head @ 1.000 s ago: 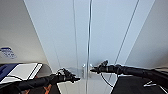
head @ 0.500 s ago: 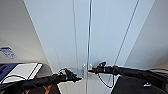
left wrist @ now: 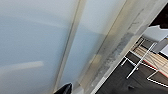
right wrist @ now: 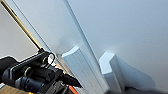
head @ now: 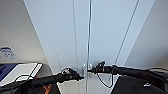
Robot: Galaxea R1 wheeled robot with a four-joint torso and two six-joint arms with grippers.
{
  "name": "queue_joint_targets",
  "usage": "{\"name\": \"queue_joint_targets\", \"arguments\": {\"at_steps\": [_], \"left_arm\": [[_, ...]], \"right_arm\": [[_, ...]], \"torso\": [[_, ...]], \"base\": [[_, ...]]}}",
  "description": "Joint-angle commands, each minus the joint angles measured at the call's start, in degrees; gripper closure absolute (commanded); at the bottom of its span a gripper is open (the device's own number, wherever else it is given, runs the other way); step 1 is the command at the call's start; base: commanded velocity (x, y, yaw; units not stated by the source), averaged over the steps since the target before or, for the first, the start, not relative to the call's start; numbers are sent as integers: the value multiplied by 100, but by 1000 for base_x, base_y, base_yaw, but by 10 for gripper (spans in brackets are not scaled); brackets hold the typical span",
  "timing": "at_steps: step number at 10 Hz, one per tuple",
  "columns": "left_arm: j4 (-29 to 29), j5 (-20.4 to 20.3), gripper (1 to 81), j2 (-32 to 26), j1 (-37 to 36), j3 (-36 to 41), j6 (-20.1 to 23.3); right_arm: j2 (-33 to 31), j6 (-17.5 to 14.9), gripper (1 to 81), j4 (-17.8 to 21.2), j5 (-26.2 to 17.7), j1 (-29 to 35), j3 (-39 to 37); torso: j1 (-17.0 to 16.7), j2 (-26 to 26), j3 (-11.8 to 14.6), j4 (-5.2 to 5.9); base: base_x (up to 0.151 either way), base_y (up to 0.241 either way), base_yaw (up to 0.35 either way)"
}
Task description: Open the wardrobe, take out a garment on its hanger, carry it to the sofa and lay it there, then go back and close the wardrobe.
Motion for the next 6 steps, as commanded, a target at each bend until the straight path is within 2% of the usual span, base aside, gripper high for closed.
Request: {"name": "queue_joint_targets", "arguments": {"at_steps": [1,6], "left_arm": [[26,85,10,464,-1019,-374,-10],[175,85,10,1211,-1161,-1069,-10]], "right_arm": [[51,-11,10,35,112,1031,329],[77,-11,10,35,129,1031,355]], "torso": [[0,0,0,0],[0,2,-5,0]], "base": [[0,0,0],[0,0,0]]}}
